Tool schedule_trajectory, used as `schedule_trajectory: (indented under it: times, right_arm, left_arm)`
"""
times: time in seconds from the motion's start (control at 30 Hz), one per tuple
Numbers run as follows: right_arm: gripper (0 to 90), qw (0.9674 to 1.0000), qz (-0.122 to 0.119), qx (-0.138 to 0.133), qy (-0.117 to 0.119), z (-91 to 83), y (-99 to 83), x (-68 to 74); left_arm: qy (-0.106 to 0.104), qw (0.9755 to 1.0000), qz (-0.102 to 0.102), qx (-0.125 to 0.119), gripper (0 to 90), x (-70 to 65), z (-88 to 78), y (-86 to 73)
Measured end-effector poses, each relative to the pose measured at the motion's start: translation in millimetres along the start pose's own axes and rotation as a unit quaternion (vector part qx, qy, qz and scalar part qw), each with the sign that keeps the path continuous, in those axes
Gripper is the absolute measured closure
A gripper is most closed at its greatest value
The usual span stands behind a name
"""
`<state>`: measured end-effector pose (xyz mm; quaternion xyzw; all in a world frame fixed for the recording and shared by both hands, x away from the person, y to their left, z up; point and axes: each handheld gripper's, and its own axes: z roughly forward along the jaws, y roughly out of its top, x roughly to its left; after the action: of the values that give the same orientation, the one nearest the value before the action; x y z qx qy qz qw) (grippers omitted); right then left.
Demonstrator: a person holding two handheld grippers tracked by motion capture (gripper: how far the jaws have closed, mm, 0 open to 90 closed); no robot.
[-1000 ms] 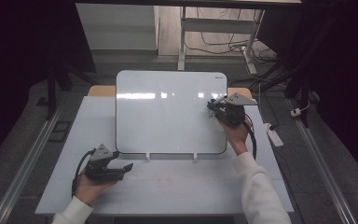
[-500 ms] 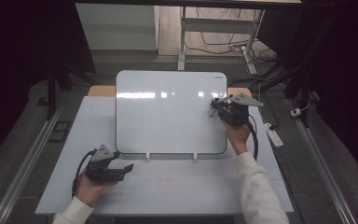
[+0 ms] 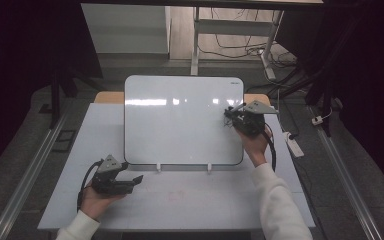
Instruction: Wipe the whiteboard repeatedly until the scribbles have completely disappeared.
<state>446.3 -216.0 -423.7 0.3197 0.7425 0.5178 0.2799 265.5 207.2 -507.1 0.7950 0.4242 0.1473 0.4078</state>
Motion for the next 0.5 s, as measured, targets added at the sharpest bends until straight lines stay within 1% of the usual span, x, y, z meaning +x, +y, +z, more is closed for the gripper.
schedule_trajectory:
  times: [0.03,0.07,0.1,0.13,0.17,0.23,0.27,0.3,0.33,0.37,0.4,0.43,0.47,0.5]
  right_arm:
    - [77.7,0.9997,0.011,-0.009,-0.018,-2.7,0.8,-6.1]
    - [77.6,0.9991,0.023,-0.018,-0.030,-5.5,1.1,-12.4]
    - [77.7,0.9985,0.037,-0.023,-0.032,-7.4,0.5,-17.3]
    - [77.7,0.9984,0.041,-0.023,-0.031,-7.7,-0.4,-17.2]
    - [77.7,0.9988,0.035,-0.018,-0.028,-7.5,-1.3,-14.0]
    - [77.6,1.0000,0.005,-0.001,-0.008,-5.8,-2.9,-4.2]
    - [77.7,0.9999,-0.009,0.005,-0.008,-5.6,-2.8,-1.2]
    - [77.7,0.9999,-0.011,0.005,-0.011,-5.8,-0.9,-3.6]
    - [77.7,0.9997,-0.004,0.000,-0.022,-6.8,0.4,-7.1]
    - [77.7,0.9983,0.027,-0.018,-0.049,-10.4,3.8,-22.1]
    - [77.7,0.9983,0.027,-0.018,-0.049,-10.4,3.8,-22.1]
    - [77.7,0.9973,0.043,-0.025,-0.054,-12.2,4.5,-29.1]
    - [77.6,0.9967,0.055,-0.028,-0.054,-13.0,4.4,-33.1]
    - [77.7,0.9967,0.056,-0.028,-0.052,-13.0,3.9,-32.5]
  left_arm:
    - [0.000,1.0000,0.000,0.000,25.6,-0.5,-0.4,0.0]
    - [0.001,1.0000,0.000,-0.002,25.6,-0.9,-1.0,0.0]
    - [0.000,1.0000,0.000,-0.002,25.6,-0.9,-1.4,0.0]
    - [0.000,1.0000,-0.001,-0.003,25.6,-0.7,-1.6,0.1]
    - [0.000,1.0000,-0.001,-0.003,25.6,-0.2,-1.3,0.1]
    - [0.001,1.0000,-0.003,-0.001,25.6,0.7,0.2,0.3]
    - [0.001,1.0000,-0.002,0.001,25.6,0.6,1.0,0.5]
    - [0.000,1.0000,-0.002,0.001,25.6,0.2,1.4,0.5]
    - [0.001,1.0000,0.000,0.002,25.6,-0.4,1.6,0.6]
    - [0.001,1.0000,0.001,0.002,25.5,-1.1,1.4,0.7]
    - [0.000,1.0000,0.001,0.000,25.5,-1.6,0.9,0.8]
    - [0.000,1.0000,0.000,-0.001,25.6,-1.9,0.3,0.9]
    - [0.000,1.0000,-0.001,-0.002,25.5,-1.6,0.0,1.0]
    - [0.000,1.0000,-0.001,-0.002,25.6,-1.0,0.1,1.0]
